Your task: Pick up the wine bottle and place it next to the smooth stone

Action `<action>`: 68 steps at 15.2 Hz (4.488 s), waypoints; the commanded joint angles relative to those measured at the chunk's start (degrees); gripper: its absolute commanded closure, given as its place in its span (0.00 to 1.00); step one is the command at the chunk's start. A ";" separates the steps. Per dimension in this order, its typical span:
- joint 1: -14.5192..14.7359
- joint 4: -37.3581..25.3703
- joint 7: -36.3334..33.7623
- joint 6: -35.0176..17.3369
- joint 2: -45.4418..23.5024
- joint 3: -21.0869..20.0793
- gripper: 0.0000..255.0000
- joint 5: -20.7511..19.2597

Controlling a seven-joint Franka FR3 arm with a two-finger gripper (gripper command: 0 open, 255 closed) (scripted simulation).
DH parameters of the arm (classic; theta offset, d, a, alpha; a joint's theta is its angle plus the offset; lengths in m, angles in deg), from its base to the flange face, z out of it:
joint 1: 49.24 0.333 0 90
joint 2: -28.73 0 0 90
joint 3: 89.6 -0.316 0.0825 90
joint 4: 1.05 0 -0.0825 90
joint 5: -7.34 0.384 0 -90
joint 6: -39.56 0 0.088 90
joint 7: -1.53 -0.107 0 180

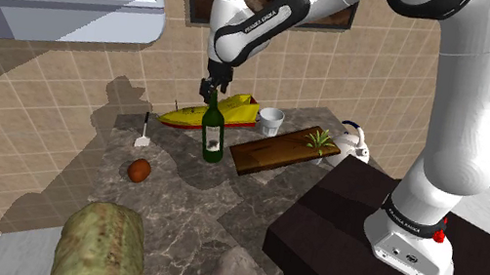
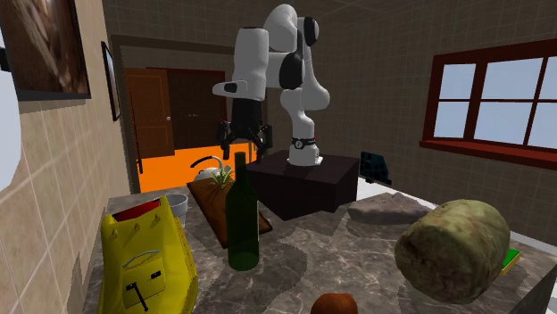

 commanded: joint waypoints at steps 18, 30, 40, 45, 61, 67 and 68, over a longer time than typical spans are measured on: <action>-0.26 -2.07 0.86 5.05 3.04 -0.46 1.00 0.99; -0.46 -6.77 1.93 13.07 6.42 -0.88 1.00 2.15; 1.62 -6.90 -1.24 17.04 10.07 -2.19 1.00 2.02; 5.16 -2.83 -7.60 16.52 13.14 -4.37 1.00 1.03; 17.29 -1.68 -29.54 19.18 14.24 -12.57 1.00 -3.27; 22.50 -5.84 -37.95 21.81 11.03 -15.41 1.00 -5.86; 22.53 -5.28 -38.12 21.11 10.87 -15.35 1.00 -6.00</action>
